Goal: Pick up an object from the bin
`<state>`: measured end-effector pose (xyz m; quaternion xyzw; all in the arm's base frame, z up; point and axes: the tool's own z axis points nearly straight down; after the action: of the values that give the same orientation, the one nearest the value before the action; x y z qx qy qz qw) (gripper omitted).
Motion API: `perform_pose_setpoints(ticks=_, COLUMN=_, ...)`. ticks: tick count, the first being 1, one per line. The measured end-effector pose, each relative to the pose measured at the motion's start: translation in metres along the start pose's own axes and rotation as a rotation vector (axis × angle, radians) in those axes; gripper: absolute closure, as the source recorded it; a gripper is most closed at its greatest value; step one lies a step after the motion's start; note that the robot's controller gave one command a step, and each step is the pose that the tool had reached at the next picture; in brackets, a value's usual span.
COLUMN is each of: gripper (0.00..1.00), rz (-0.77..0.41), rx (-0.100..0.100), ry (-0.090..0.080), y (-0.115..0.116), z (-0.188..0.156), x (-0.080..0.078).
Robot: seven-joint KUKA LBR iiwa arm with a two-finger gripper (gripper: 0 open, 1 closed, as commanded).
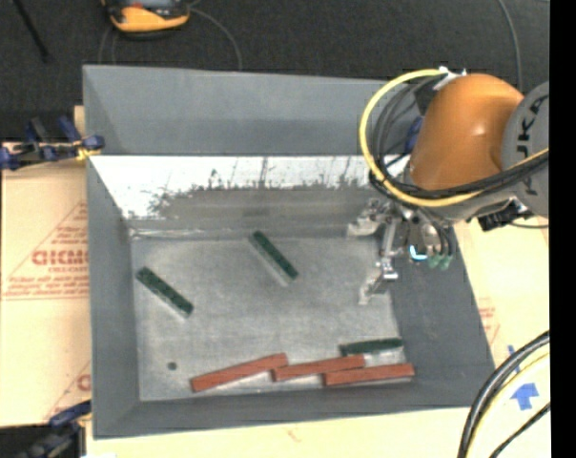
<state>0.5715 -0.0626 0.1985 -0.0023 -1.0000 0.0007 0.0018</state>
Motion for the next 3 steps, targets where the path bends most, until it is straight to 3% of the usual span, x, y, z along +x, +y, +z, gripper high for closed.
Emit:
perform_pose_setpoints(ticks=1, gripper=0.0, rz=-0.001, rx=0.001, ry=-0.008, y=0.0, z=-0.005, x=-0.001)
perform_pose_setpoints(ticks=2, gripper=0.0, rz=-0.024, rx=0.002, ry=-0.014, y=0.01, z=0.039, x=0.036)
perform_pose_setpoints(ticks=3, gripper=0.0, rz=-0.056, rx=-0.003, ry=-0.005, y=-0.021, z=0.078, x=0.054)
